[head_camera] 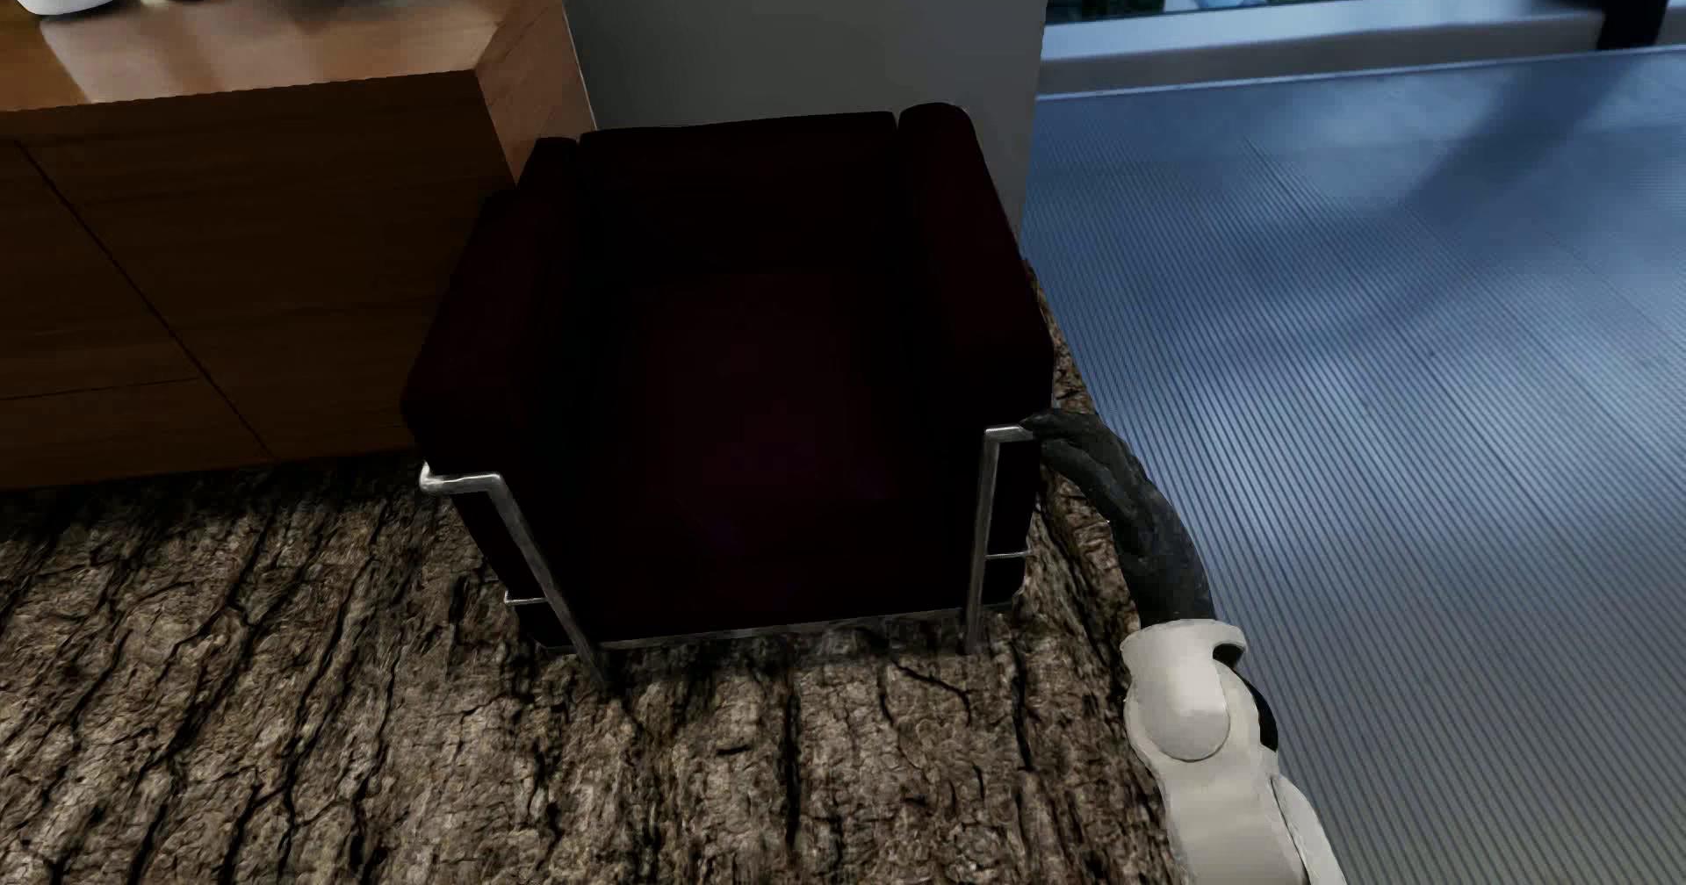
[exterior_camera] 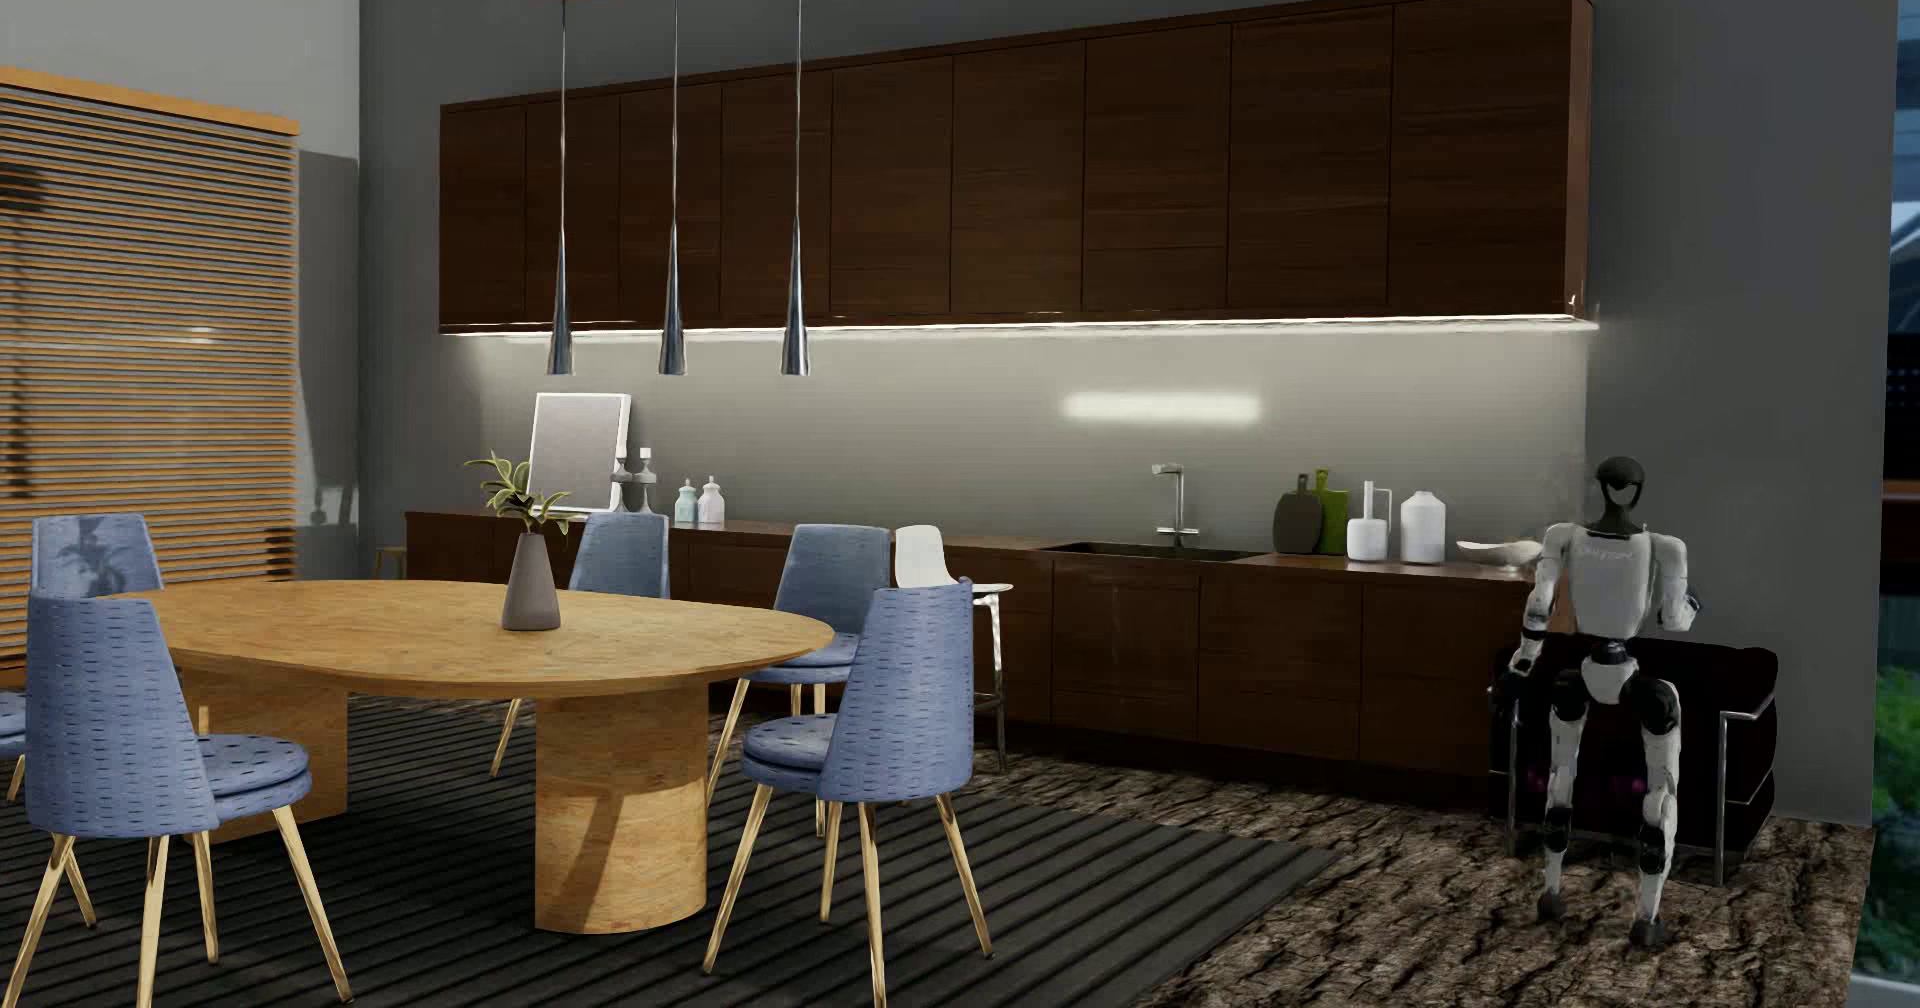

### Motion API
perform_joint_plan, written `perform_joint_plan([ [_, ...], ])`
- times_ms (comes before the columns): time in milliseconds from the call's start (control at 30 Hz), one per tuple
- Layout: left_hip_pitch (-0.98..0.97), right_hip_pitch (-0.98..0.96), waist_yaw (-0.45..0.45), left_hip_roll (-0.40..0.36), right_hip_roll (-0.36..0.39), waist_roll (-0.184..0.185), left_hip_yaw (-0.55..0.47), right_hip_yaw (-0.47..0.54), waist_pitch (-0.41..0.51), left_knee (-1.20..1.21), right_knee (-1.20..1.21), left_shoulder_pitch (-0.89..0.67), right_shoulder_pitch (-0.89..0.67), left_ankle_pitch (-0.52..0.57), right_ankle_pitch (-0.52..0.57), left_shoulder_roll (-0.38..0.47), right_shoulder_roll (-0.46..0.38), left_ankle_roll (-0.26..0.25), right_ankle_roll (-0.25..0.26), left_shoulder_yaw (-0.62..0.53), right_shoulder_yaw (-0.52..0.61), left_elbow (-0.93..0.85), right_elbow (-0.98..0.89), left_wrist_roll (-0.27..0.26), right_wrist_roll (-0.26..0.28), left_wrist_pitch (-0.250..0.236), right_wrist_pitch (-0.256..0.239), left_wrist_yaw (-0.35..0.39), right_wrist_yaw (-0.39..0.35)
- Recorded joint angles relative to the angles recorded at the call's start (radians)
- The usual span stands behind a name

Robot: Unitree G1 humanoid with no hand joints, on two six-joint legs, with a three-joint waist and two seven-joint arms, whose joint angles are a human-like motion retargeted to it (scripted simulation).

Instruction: Walk to the armchair

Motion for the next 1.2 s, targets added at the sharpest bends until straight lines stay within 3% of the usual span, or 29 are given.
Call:
perform_joint_plan([
  [33,0.03,0.0,-0.005,-0.006,-0.001,0.001,0.023,0.013,-0.001,-0.035,0.009,0.008,0.005,-0.017,0.015,-0.034,-0.01,0.009,0.006,0.049,-0.024,-0.019,0.013,-0.027,0.025,-0.027,0.017,-0.008,-0.013],
  [67,0.055,-0.015,-0.011,-0.016,-0.006,-0.003,0.039,0.024,0.002,-0.064,0.049,-0.006,0.015,-0.019,0.042,-0.081,-0.019,0.014,0.012,0.119,-0.054,-0.034,0.046,-0.078,0.009,-0.002,0.044,-0.013,-0.023],
  [100,0.067,-0.054,-0.015,-0.025,-0.011,-0.011,0.052,0.039,0.008,-0.073,0.122,-0.038,0.028,-0.025,0.077,-0.129,-0.013,0.019,0.023,0.18,-0.087,-0.056,0.11,-0.12,-0.031,0.061,0.088,0.018,-0.035],
  [133,0.065,-0.11,-0.019,-0.031,-0.017,-0.022,0.061,0.054,0.014,-0.059,0.217,-0.076,0.036,-0.045,0.118,-0.166,0.006,0.022,0.043,0.207,-0.118,-0.09,0.209,-0.13,-0.07,0.117,0.155,0.093,-0.039],
  [167,0.062,-0.163,-0.02,-0.038,-0.024,-0.032,0.07,0.065,0.018,-0.049,0.303,-0.121,0.039,-0.063,0.153,-0.19,0.024,0.028,0.097,0.212,-0.149,-0.123,0.336,-0.134,-0.098,0.141,0.243,0.172,-0.027],
  [200,0.064,-0.201,-0.017,-0.049,-0.033,-0.041,0.073,0.075,0.02,-0.051,0.368,-0.173,0.04,-0.076,0.169,-0.2,0.032,0.035,0.164,0.203,-0.173,-0.15,0.483,-0.145,-0.118,0.139,0.337,0.228,0.004],
  [233,0.07,-0.221,-0.014,-0.063,-0.048,-0.049,0.074,0.086,0.02,-0.056,0.395,-0.231,0.041,-0.085,0.143,-0.2,0.023,0.039,0.185,0.191,-0.18,-0.172,0.648,-0.165,-0.146,0.119,0.42,0.254,0.063],
  [267,0.078,-0.218,-0.009,-0.081,-0.1,-0.058,0.067,0.052,0.018,-0.071,0.364,-0.291,0.055,-0.088,0.081,-0.188,0.0,0.045,0.16,0.182,-0.153,-0.186,0.815,-0.194,-0.204,0.075,0.478,0.25,0.152],
  [300,0.089,-0.189,-0.004,-0.103,-0.165,-0.068,0.054,-0.014,0.014,-0.097,0.272,-0.361,0.085,-0.085,0.029,-0.168,-0.026,0.049,0.108,0.169,-0.045,-0.188,0.954,-0.226,-0.331,0.019,0.482,0.224,0.286],
  [333,0.099,-0.14,-0.001,-0.128,-0.207,-0.079,0.036,-0.069,0.008,-0.125,0.134,-0.426,0.129,-0.081,0.012,-0.144,-0.047,0.049,0.068,0.148,0.083,-0.191,1.025,-0.247,-0.472,-0.039,0.399,0.192,0.422],
  [367,0.111,-0.085,-0.004,-0.15,-0.209,-0.091,0.021,-0.078,0.0,-0.156,-0.021,-0.475,0.182,-0.076,0.036,-0.12,-0.047,0.052,0.109,0.122,0.108,-0.209,1.036,-0.254,-0.527,-0.085,0.319,0.175,0.496],
  [400,0.121,-0.046,-0.009,-0.169,-0.222,-0.104,0.014,-0.083,-0.008,-0.175,-0.087,-0.504,0.242,-0.075,0.017,-0.099,-0.025,0.052,0.123,0.094,0.023,-0.247,1.018,-0.247,-0.488,-0.117,0.297,0.179,0.502],
  [467,0.145,0.001,-0.021,-0.187,-0.237,-0.121,0.012,-0.1,-0.02,-0.206,-0.159,-0.514,0.336,-0.075,0.024,-0.075,0.046,0.051,0.144,0.066,-0.194,-0.34,0.961,-0.244,-0.361,-0.147,0.321,0.254,0.431],
  [500,0.15,0.011,-0.027,-0.187,-0.238,-0.125,0.014,-0.103,-0.023,-0.207,-0.171,-0.505,0.364,-0.079,0.031,-0.084,0.072,0.049,0.146,0.073,-0.247,-0.365,0.919,-0.265,-0.347,-0.151,0.325,0.308,0.371],
  [533,0.153,0.013,-0.033,-0.184,-0.237,-0.126,0.02,-0.102,-0.026,-0.202,-0.173,-0.491,0.38,-0.084,0.036,-0.1,0.083,0.046,0.146,0.088,-0.259,-0.371,0.881,-0.302,-0.368,-0.144,0.316,0.339,0.308],
  [600,0.16,0.017,-0.043,-0.173,-0.227,-0.126,0.039,-0.093,-0.032,-0.191,-0.183,-0.456,0.367,-0.094,0.043,-0.113,0.086,0.039,0.143,0.105,-0.24,-0.345,0.833,-0.359,-0.428,-0.109,0.301,0.315,0.236],
  [633,0.167,0.024,-0.046,-0.169,-0.222,-0.125,0.051,-0.083,-0.035,-0.192,-0.198,-0.438,0.346,-0.095,0.046,-0.106,0.088,0.036,0.143,0.096,-0.237,-0.314,0.816,-0.342,-0.442,-0.077,0.3,0.292,0.223],
  [733,0.205,0.054,-0.044,-0.166,-0.212,-0.121,0.097,-0.048,-0.043,-0.214,-0.25,-0.4,0.277,-0.082,0.062,-0.1,0.095,0.03,0.147,0.06,-0.227,-0.135,0.727,-0.213,-0.436,0.044,0.284,0.252,0.218],
  [767,0.215,0.061,-0.043,-0.167,-0.211,-0.12,0.111,-0.035,-0.045,-0.216,-0.26,-0.387,0.25,-0.082,0.065,-0.106,0.087,0.028,0.148,0.074,-0.208,-0.069,0.7,-0.199,-0.447,0.072,0.275,0.218,0.206],
  [833,0.236,0.07,-0.041,-0.164,-0.206,-0.116,0.142,-0.007,-0.049,-0.217,-0.27,-0.34,0.202,-0.09,0.065,-0.112,0.084,0.025,0.148,0.091,-0.207,0.01,0.649,-0.178,-0.398,0.096,0.238,0.118,0.193],
  [900,0.263,0.066,-0.038,-0.157,-0.194,-0.11,0.179,0.026,-0.05,-0.227,-0.257,-0.273,0.163,-0.104,0.06,-0.116,0.082,0.019,0.148,0.099,-0.194,0.009,0.604,-0.152,-0.34,0.071,0.206,0.068,0.18],
  [1000,0.285,0.034,-0.031,-0.126,-0.153,-0.1,0.235,0.079,-0.048,-0.221,-0.207,-0.196,0.145,-0.128,0.056,-0.127,0.081,0.011,0.138,0.155,-0.155,-0.017,0.556,-0.15,-0.307,0.06,0.19,0.088,0.153],
  [1133,0.285,-0.015,-0.033,-0.086,-0.097,-0.095,0.301,0.144,-0.039,-0.212,-0.17,-0.224,0.175,-0.135,0.072,-0.085,0.074,0.004,0.135,0.127,-0.141,-0.01,0.564,-0.074,-0.295,0.015,0.211,0.042,0.152],
  [1200,0.274,-0.032,-0.035,-0.072,-0.08,-0.097,0.325,0.169,-0.033,-0.197,-0.171,-0.271,0.202,-0.148,0.07,-0.073,0.069,0.004,0.13,0.113,-0.16,-0.037,0.607,-0.052,-0.294,-0.01,0.239,0.063,0.147],
])
